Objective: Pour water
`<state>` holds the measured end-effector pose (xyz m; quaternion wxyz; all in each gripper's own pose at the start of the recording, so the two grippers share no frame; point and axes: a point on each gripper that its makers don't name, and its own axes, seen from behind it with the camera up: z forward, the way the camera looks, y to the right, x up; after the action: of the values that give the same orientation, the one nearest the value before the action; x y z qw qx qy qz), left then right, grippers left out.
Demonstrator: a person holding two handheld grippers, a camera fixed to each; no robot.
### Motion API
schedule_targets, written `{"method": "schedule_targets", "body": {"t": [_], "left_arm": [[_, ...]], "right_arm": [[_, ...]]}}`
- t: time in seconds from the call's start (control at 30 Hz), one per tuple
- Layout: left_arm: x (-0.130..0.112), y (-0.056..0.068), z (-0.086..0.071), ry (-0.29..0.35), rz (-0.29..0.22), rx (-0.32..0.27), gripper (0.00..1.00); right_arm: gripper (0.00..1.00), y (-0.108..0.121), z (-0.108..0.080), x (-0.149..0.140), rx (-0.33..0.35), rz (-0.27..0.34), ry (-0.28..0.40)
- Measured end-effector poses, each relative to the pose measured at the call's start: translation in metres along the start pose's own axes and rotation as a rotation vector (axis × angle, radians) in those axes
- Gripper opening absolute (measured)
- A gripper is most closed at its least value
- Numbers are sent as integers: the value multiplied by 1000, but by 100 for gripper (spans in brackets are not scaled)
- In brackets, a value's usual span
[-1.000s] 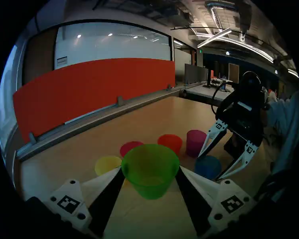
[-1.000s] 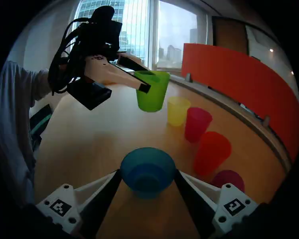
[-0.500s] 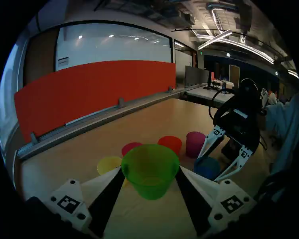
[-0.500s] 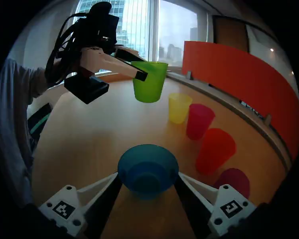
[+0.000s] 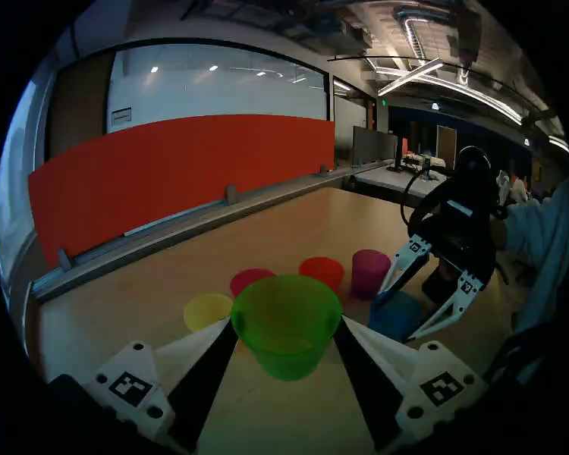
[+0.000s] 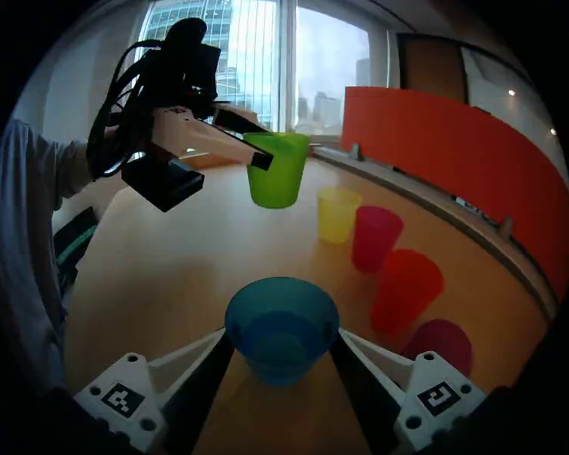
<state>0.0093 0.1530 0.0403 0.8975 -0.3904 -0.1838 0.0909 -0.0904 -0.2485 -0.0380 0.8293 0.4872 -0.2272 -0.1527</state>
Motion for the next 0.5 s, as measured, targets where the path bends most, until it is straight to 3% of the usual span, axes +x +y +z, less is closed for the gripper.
{"method": "schedule_targets", "body": {"t": [0.5], "left_arm": [[7,11,-4,35,-5,3,87]], "right_arm": [[88,-2,-36,37,-38,15,96]]}}
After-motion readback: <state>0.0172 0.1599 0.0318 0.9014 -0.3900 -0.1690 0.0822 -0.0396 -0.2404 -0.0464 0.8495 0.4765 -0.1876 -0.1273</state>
